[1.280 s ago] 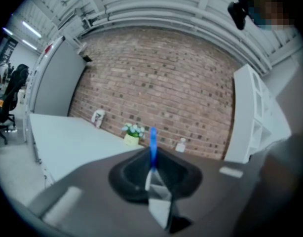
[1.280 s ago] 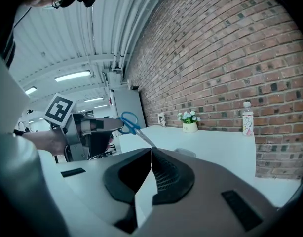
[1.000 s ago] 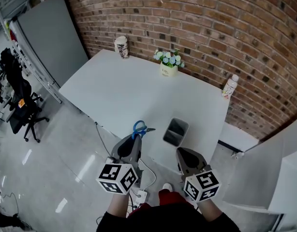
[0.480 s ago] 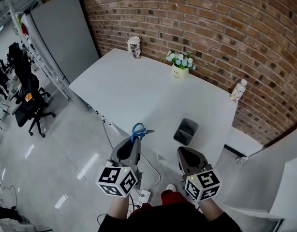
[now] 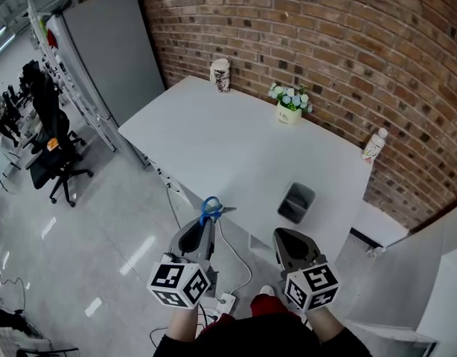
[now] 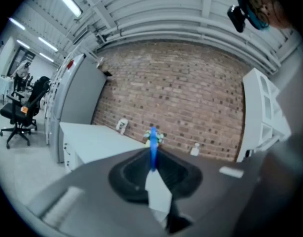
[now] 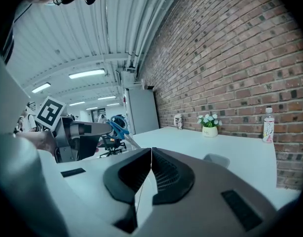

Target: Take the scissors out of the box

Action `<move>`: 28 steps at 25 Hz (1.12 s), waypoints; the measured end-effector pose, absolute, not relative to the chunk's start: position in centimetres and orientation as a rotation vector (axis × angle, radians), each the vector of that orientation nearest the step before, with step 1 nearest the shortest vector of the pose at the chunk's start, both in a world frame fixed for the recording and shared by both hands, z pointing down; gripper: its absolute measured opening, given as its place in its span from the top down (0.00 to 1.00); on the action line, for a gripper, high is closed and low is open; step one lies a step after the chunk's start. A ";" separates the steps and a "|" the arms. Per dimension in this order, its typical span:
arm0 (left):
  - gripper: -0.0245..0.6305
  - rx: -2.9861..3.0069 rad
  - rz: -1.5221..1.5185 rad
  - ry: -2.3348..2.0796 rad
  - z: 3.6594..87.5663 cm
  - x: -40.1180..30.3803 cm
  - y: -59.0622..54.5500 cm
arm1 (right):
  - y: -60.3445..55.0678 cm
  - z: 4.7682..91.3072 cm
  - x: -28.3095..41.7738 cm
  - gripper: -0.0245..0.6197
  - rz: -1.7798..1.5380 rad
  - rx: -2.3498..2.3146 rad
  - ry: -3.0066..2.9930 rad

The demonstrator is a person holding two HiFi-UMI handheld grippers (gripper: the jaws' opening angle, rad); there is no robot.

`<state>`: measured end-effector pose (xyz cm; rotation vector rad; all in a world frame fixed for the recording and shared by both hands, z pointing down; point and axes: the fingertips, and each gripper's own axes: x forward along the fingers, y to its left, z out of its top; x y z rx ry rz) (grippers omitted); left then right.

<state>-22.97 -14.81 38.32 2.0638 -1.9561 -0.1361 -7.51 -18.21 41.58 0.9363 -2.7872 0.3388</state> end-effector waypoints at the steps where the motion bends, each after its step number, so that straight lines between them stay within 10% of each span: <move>1: 0.92 2.059 -0.134 -1.960 38.4 -23.1 -14.5 | -18.0 41.6 -7.7 0.95 0.338 0.930 -2.789; 28: 0.92 1.969 -0.073 -1.972 41.5 -25.2 -7.9 | -13.6 42.6 -9.7 0.95 0.325 0.880 -2.755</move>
